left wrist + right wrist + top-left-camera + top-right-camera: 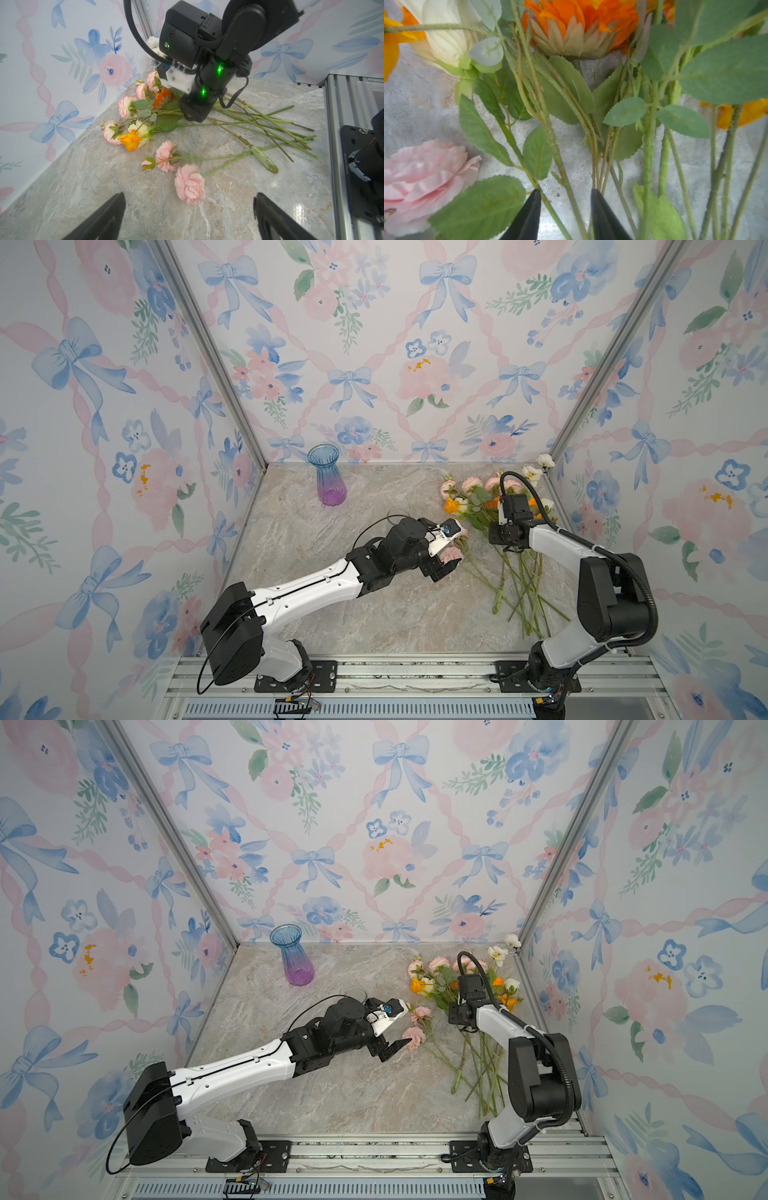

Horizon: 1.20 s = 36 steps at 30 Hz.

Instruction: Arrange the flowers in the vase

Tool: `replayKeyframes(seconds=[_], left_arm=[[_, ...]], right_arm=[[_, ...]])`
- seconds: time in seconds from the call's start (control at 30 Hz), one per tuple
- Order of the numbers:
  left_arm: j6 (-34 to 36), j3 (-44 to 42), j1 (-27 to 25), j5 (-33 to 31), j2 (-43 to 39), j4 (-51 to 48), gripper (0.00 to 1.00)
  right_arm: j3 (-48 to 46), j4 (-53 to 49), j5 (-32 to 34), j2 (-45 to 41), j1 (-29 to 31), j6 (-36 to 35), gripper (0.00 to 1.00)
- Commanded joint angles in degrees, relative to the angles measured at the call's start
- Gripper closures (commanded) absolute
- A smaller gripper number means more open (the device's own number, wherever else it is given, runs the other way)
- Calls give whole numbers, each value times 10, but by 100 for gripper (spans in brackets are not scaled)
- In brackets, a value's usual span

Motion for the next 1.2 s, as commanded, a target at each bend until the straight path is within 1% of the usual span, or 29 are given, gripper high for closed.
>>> replayKeyframes(seconds=[0.0,0.13,0.4,0.53,0.63,0.7,0.8,0.93,1.03,1.17], left_arm=[[-17,16,0,27,7,-4,2],[-18,16,-1,23,6,-4,2],[-21,17,0,28,9,-4,2],[-20,17,-1,26,11,-4,2],[-21,17,-1,26,13,-4,2],[-22,17,-1,27,12,-4,2],[-22,17,-1,28,13,-4,2],[-22,18,-2,27,14,-4,2],[-23,18,-1,25,13,-4,2],[-22,17,-1,22,9,-4,2]], right_arm=[[24,-29,7,25,-4,-12,63],[29,-43,14,31,-3,-9,66],[20,-56,14,31,-3,-16,67],[29,-65,15,42,-3,-18,73],[29,-66,16,40,-2,-20,74],[27,-67,17,38,-2,-23,77],[26,-71,18,33,-2,-27,79],[22,-71,19,14,1,-41,80],[21,-72,21,-5,5,-52,84],[26,-76,22,-15,5,-63,93]])
